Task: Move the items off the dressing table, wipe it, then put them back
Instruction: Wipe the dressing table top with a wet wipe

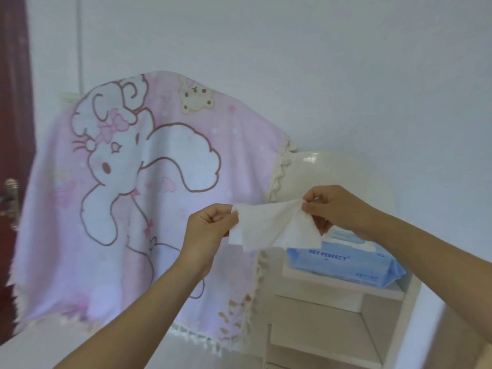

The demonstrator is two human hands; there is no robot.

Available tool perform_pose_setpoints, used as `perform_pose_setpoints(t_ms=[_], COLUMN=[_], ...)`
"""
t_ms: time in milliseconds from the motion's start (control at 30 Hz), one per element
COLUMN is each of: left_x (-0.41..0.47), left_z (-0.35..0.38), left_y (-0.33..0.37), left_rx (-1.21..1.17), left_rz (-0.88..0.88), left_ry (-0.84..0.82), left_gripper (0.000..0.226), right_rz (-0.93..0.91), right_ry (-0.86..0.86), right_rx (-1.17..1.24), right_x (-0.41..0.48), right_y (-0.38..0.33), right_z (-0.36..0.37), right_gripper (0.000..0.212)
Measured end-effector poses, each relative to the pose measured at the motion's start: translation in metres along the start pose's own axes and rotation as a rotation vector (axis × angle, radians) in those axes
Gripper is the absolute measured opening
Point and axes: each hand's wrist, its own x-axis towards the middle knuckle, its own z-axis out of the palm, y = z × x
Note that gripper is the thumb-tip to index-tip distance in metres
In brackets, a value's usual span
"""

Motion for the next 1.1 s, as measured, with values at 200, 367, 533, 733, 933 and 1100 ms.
perform_pose_setpoints(t_ms=[200,367,533,733,933,1100], left_x=[-0.015,-0.04,-0.081,-0.145,-0.204,-0.242], left_z=[-0.037,-0.055,-0.063,-0.063,-0.054,-0.055], left_y=[-0.006,-0.039,-0.094,-0.166,-0.217,-0.24], left_rx=[0.18,0.254,0.231,0.257,0.359,0.681], left_rz=[-0.071,-0.255,-0.513,-0.771,-0.927,-0.774], left_ry=[-0.116,-0.146,-0.201,-0.305,-0.429,-0.571], left_gripper=[0.021,0.032,0.034,0.032,0.03,0.022], right_rz=[0.04,0.172,0.446,0.82,1.055,1.101], right_ry=[-0.106,-0.119,-0.036,0.149,0.348,0.55], right_rx=[0.059,0.278,0.7,0.968,0.897,0.701], right_x=[-0.01,-0.036,-0.081,-0.153,-0.228,-0.256], right_y=[0.038,0.083,0.131,0.187,0.227,0.241], right_z=[0.055,0.104,0.156,0.204,0.231,0.224], right_gripper=[0.018,0.023,0.029,0.028,0.016,0.017])
